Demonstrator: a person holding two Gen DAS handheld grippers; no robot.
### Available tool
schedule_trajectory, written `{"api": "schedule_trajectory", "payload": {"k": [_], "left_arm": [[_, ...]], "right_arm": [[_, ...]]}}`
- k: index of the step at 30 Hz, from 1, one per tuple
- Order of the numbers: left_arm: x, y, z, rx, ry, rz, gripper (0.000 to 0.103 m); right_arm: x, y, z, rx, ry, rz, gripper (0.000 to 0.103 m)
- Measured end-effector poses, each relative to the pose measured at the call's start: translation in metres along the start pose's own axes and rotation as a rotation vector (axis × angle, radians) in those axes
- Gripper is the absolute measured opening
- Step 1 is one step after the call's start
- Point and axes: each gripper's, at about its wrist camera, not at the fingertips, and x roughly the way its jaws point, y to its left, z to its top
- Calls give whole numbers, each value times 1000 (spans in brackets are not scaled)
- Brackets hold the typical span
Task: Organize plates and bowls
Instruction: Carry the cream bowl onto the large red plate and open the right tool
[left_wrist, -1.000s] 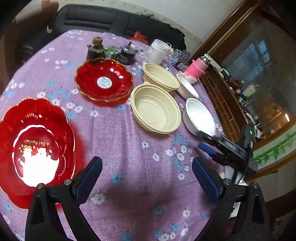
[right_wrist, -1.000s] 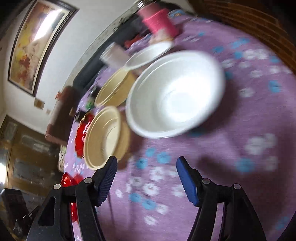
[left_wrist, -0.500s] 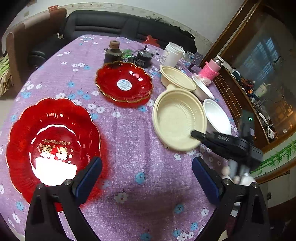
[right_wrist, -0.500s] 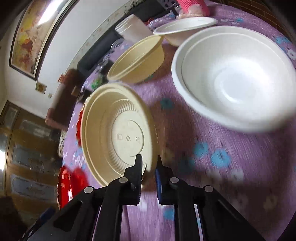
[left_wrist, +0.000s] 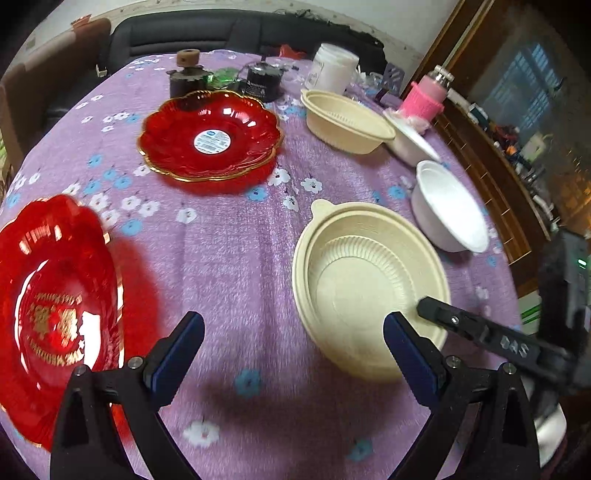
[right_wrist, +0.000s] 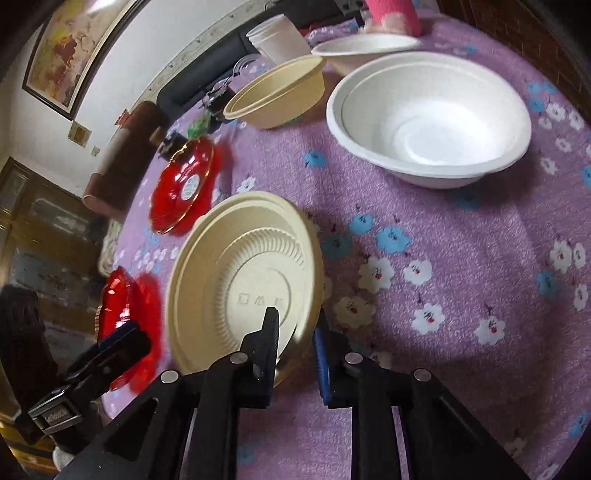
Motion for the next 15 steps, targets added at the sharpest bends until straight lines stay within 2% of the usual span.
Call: {"api": "schedule_trajectory", "payload": {"k": [3,4,5,6,7,8,11,15], "left_arm": [[19,0,6,-8,36,-12,95],[25,0,7,-12,51,-23,85],[31,-1,8,-10,67,-34,68],[36,-3,9,-2,94,-51,56],[41,-3,8,-1,120,-71,32],[43,-3,6,-8,140,-97,23],[28,-5,0,3,103,-109,23],[-23,0,-4,6,-12,-130,27]], "right_arm": [[2,0,-1,-3,-17,-13,20],[2,-1,-1,-2,-22,-13,20],[2,-2,-2,-2,-27,-12,20],[2,-2,-2,-7,-35,-13,20],[2,-1,-3,-13,-37,-13,20],[2,1,-3,-17,-40,-9,19],[-6,7,-7,-37,-68,-8,19],[-28,33,-10,-93,-136,9,19]]}}
